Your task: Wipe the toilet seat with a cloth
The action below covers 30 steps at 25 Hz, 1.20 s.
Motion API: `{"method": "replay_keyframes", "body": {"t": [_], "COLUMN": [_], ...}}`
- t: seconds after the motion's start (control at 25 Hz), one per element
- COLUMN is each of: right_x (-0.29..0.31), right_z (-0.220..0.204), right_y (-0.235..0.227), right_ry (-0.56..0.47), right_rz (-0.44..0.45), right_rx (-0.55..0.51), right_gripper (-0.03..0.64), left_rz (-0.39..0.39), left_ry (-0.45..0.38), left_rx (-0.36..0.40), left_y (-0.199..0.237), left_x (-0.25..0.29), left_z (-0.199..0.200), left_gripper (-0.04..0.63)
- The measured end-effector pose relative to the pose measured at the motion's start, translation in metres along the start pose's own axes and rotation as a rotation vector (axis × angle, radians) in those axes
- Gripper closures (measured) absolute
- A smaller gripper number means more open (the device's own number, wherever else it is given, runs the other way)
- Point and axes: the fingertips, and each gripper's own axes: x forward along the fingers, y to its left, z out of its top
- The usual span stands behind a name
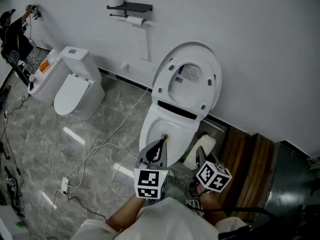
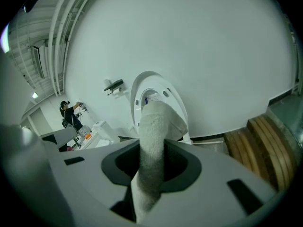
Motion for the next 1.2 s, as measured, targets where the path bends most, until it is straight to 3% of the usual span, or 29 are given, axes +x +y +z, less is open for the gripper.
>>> {"method": "replay_keyframes", "body": {"t": [0.36,0.72,1.2], "right_x": [0.021,0.031,0.066], "right_z": [0.056,0.060,0.086], "right_y": [-0.006,-0.044,-0.051], "right_ry": [-0.083,-0.069,-0.072], "right_rz": [0.017,-0.029,0.014], "right_rx": [0.000,0.071,0.037], "right_gripper": [0.517,0.517,0.517], "left_rz": [-0.061,-0.111,-0.143], "left_ry": [-0.030,0.016,0.023], "left_rx": [0.044,0.075,0.073], "left_y": [-0.026,-0.051,-0.071], "left_x": [0.053,0.085,0.119], "left_z": [0.030,0.020,0.014], "left_gripper": [0.600,0.601,0.600]}}
